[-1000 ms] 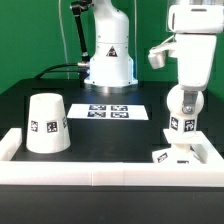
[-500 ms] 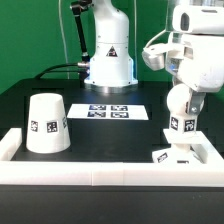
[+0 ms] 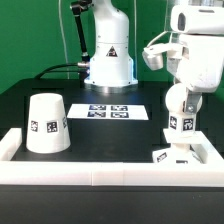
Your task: Assemble lamp
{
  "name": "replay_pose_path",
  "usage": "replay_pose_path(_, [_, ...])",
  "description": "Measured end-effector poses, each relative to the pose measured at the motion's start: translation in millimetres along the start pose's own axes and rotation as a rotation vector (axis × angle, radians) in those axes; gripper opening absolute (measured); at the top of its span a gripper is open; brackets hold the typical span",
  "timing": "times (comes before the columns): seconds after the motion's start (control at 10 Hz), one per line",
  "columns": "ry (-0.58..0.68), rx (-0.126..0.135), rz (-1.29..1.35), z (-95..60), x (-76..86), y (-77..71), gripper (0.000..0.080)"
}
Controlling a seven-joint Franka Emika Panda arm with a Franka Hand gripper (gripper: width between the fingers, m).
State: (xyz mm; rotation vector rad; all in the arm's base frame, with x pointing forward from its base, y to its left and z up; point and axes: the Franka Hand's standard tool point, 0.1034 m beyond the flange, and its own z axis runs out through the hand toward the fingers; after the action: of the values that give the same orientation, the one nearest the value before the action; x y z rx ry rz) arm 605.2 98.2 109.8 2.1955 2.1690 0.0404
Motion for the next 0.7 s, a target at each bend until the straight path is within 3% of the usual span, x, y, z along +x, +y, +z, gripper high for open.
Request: replay_pose_path(0.7, [0.004, 0.012, 0.799, -2.6, 4.1, 0.0, 0.0578])
